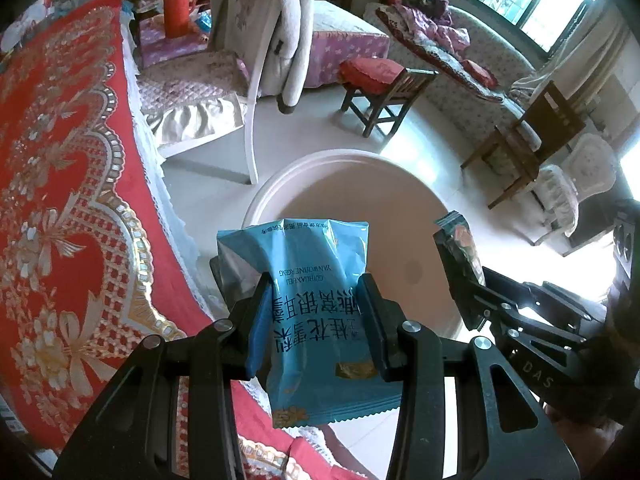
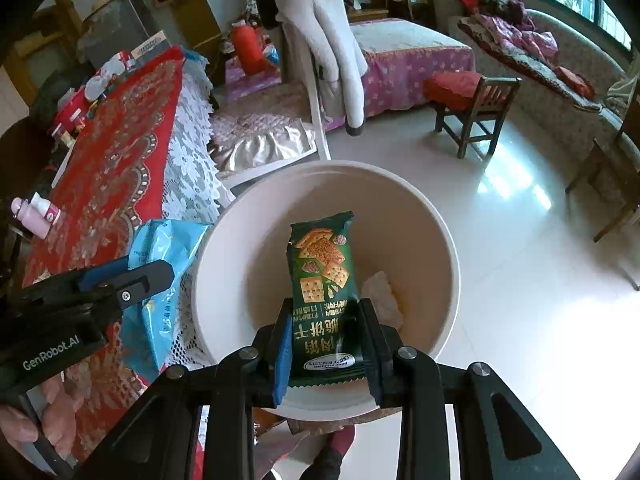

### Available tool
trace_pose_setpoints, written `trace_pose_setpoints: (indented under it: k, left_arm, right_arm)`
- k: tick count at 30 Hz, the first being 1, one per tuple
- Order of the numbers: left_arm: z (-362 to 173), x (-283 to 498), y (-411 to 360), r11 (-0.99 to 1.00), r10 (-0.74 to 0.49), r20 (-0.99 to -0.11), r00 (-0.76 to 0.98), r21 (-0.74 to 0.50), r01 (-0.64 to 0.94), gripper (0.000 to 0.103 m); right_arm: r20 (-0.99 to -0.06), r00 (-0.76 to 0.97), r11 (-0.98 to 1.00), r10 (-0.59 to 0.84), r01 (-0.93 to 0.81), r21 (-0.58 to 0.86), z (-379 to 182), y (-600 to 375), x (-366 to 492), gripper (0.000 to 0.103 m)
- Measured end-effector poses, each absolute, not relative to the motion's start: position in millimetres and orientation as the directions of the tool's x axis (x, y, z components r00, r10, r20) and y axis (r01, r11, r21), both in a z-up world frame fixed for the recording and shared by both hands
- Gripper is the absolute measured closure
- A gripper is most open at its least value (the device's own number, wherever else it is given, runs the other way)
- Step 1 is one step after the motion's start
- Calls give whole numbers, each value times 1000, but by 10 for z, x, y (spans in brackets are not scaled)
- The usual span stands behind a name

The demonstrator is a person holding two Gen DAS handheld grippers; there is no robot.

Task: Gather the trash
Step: 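Open the right gripper to drop the dark green packet into the bucket, then lower the blue packet into the bucket and open the left gripper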

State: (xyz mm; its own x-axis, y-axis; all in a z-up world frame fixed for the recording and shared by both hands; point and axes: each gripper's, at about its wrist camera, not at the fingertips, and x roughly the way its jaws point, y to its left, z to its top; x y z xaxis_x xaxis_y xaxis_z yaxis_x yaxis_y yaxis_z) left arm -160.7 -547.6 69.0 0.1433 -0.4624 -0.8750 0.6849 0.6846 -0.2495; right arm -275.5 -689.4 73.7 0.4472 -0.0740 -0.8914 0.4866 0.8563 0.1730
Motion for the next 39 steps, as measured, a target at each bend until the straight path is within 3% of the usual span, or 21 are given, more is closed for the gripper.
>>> trace_pose_setpoints:
  k: [18, 20, 21, 39]
  left_arm:
    - [572, -1544, -5545, 686, -480, -871, 107, -296, 665, 59]
    - [556, -1542, -5547, 684, -481, -871, 100, -302, 664, 59]
    - [548, -1540, -5544, 684, -482, -871, 96, -306, 662, 59]
    - [612, -1523, -5472, 683, -515, -852, 90, -345, 643, 47]
  right_arm:
    - [-908, 415, 828, -56, 528, 190, 594, -7053, -2683, 72]
    - [-909, 413, 825, -56, 532, 191, 578, -7062, -2689, 58]
    - [-907, 417, 823, -56, 533, 194, 575, -7067, -2695, 57]
    - [-908, 417, 814, -50, 543, 205, 550, -7049, -2711, 56]
